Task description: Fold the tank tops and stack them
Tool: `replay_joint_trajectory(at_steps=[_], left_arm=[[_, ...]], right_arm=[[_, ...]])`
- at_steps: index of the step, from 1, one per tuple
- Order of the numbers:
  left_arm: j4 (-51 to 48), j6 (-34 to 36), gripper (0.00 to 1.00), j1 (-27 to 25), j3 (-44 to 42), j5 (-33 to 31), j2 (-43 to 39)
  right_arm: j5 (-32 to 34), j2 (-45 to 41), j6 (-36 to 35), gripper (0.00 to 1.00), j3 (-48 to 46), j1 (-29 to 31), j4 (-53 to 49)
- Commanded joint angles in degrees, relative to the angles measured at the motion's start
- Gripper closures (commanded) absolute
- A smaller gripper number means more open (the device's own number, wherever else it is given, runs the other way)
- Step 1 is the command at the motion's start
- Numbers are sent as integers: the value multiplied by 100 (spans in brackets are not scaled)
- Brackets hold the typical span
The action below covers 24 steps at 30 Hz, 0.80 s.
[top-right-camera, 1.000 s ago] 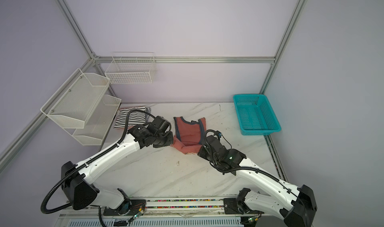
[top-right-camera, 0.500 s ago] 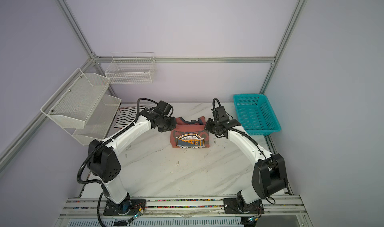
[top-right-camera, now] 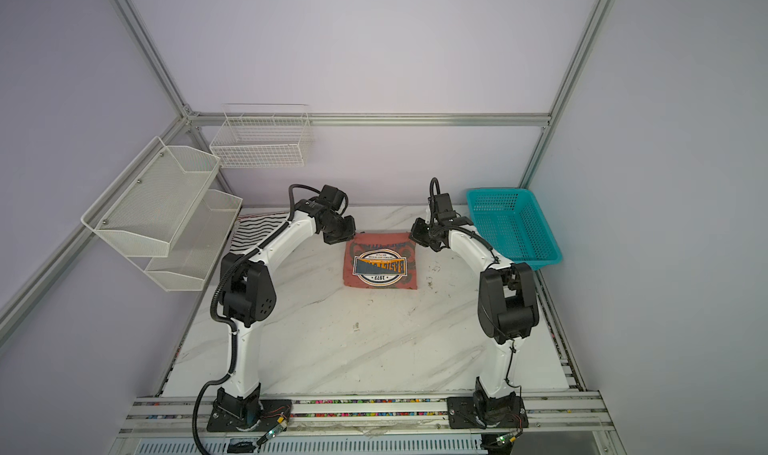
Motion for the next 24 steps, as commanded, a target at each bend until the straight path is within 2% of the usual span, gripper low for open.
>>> replay_joint_trajectory(at_steps=[1,2,3,4,7,9,12,16,21,24], left_arm=[[58,159,90,158,913,239,225],[89,169,81,199,1051,356,382],[146,164,68,238,1193,513,549],[196,117,62,270,1300,607,683],[429,-88,51,349,1673,867,1079],[625,-231,47,402,1760,899,1177],[984,-336,39,484,1616,727,1024],[1097,-148,35,538,1185,539,551],[1028,291,29,539,-84,646,-233],[968,391,29,539,-740,840,-504]], right_arm=[[-331,450,-151,100,336,-130,198],[-380,637,-138,91,457,-172,229],[-461,854,-133,79,604,-213,275],[-511,1022,-112,77,737,-231,279],[-677,1433,12,65,1015,-309,460],[-825,1503,180,54,1024,-360,795],[-866,1402,265,46,998,-421,1060],[-824,1101,73,40,882,-440,907],[-933,545,-327,34,62,-429,784],[-872,324,-735,30,-403,-434,556]])
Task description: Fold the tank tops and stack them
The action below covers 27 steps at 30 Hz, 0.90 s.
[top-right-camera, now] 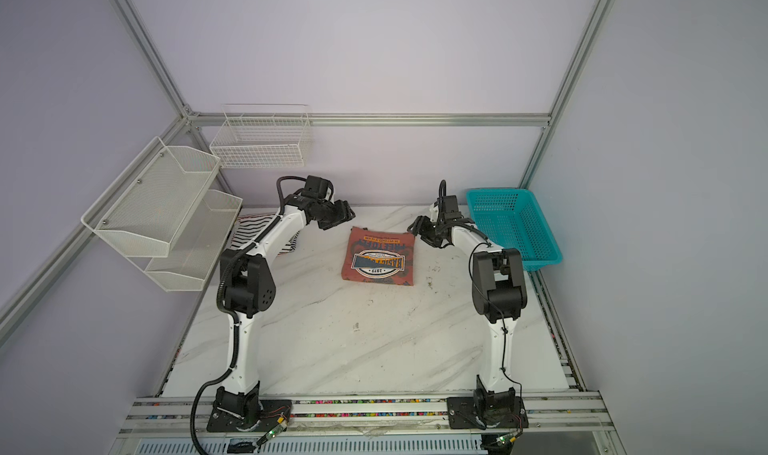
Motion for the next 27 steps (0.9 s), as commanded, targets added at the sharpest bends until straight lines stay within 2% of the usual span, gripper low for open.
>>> replay_joint_trajectory(at_steps=[1,6,10,27], left_arm=[[19,337,29,-4,-777,287,-403],[-106,480,28,-20,-1248,540,-316],[-117,514,28,-37,-1357,592,-169],[193,466,26,-37,-1607,807,499]], right_arm=[[-48,-275,-596,29,-434,-13,-324],[-357,-387,-911,29,-1025,-15,-329],[-729,-333,-879,29,-1319,-9,-96],[-1064,167,-618,38,-1990,48,615]])
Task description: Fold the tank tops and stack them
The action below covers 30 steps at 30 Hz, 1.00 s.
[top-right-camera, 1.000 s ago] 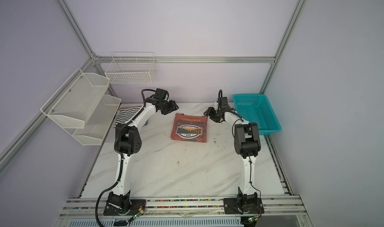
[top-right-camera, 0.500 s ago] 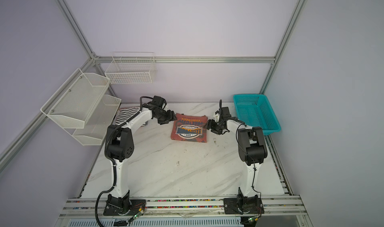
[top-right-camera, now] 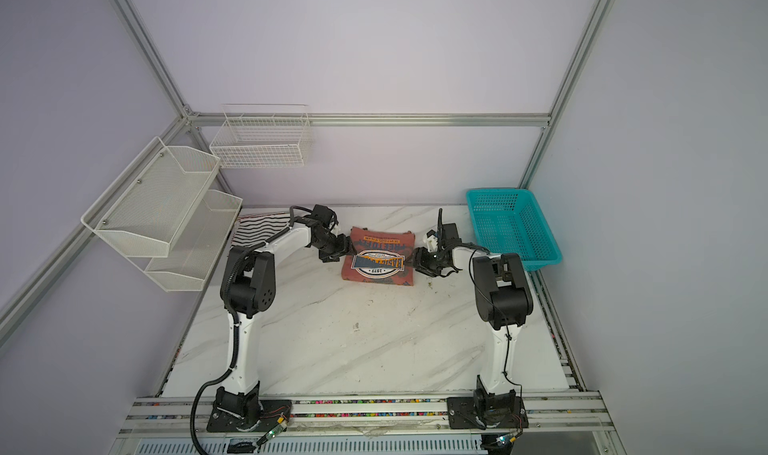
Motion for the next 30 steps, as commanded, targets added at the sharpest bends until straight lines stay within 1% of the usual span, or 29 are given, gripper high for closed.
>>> replay_joint_trajectory(at_steps=[1,8,19,24,28,30], left_arm=[[241,-10,26,-32,-265,216,123],[786,-284,26,-106,-538,743,347],[900,-434,27,-370,-659,868,786],[1050,-600,32,-446,-767,863,894],[1209,-727,41,-486,-926,830,929],[1264,-773,47,-507,-987,807,944]], right_arm=[[25,357,60,39,-258,33,54],[-126,685,246,41,-495,27,432],[-202,1073,447,42,-481,77,689],[-234,1248,520,43,-441,164,784],[-250,1369,583,43,-409,226,870],[-267,1416,616,43,-370,245,895]])
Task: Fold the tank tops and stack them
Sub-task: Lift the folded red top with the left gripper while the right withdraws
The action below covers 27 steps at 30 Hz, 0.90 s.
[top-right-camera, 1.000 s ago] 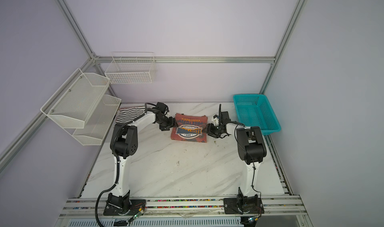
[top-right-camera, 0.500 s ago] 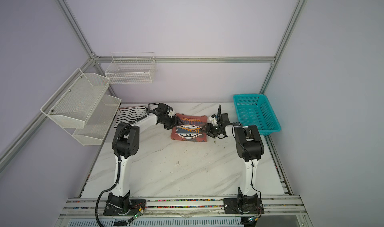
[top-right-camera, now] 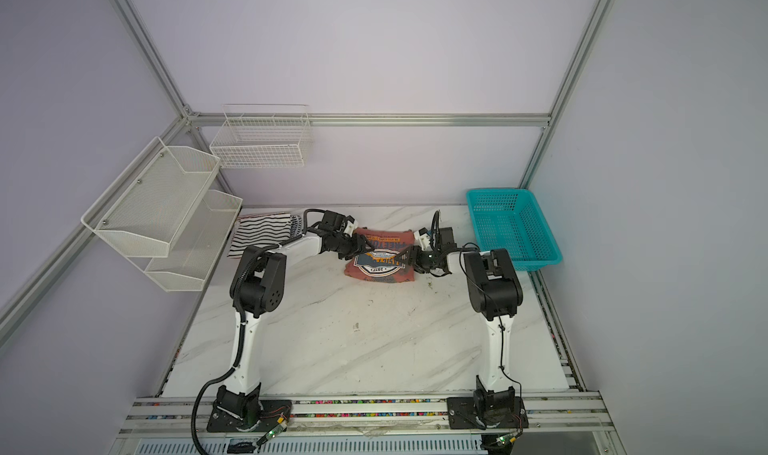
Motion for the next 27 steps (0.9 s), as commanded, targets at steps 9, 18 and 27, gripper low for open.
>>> replay_joint_trajectory(at_steps=[9,18,27], left_arm=[[-912,-268,100,-104,-275,-683,389],[-2445,502,100,58,1345,-1701,69],[-3719,1252,100,322,2412,-2535,-39]], right_arm=[[922,296,68,36,-328,157,-1058],[1956,-1365,386,29,-715,128,-1310],[2184,-2308,621,29,-1045,128,-1211]])
